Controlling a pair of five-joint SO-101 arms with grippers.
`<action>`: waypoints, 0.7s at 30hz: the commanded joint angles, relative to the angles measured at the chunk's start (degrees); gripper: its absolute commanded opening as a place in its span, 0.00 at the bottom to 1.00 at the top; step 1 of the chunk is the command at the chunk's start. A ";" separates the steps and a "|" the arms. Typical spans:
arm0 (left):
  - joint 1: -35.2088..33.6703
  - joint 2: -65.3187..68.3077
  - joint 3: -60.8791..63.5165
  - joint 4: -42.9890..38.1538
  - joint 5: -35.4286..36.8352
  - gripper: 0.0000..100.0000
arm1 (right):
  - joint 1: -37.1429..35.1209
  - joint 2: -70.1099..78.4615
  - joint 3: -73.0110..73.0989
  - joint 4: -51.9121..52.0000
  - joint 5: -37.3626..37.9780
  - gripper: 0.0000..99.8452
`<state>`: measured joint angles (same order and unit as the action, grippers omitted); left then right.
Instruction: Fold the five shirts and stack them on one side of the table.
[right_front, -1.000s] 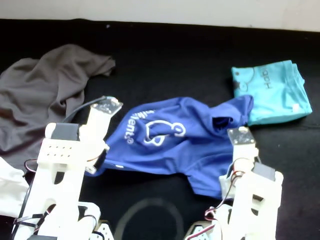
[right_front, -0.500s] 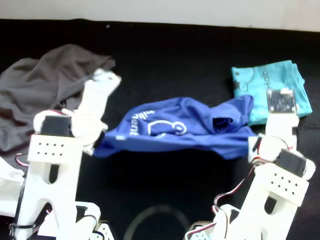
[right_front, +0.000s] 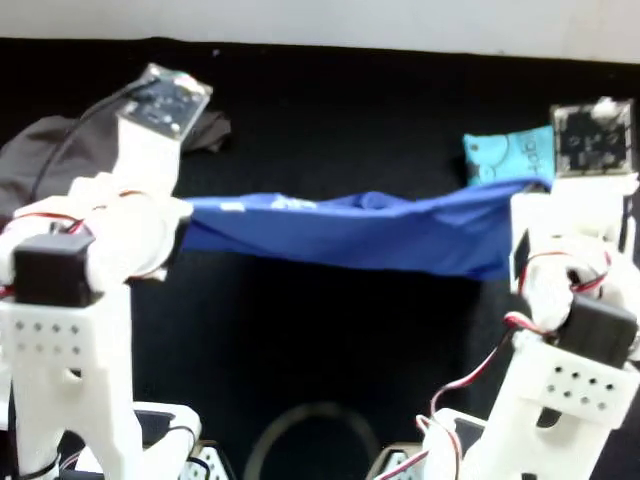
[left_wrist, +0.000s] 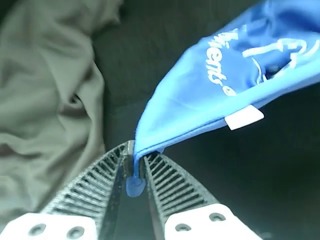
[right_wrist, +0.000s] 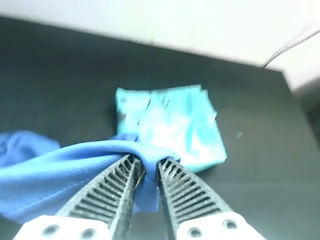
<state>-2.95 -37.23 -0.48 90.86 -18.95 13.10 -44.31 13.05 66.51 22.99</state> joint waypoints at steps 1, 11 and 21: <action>0.22 -1.19 -7.69 0.18 0.70 0.01 | -0.40 7.34 -16.04 3.30 -0.79 0.01; -0.04 -1.27 -22.90 3.16 0.70 0.01 | -5.32 31.69 -65.36 25.63 -4.75 0.01; -7.78 -1.36 -28.88 5.98 0.35 0.01 | -5.23 36.26 -86.37 26.24 -4.75 0.01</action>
<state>-8.84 -37.93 -27.91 96.04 -18.95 8.18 -8.18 -68.00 92.97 18.86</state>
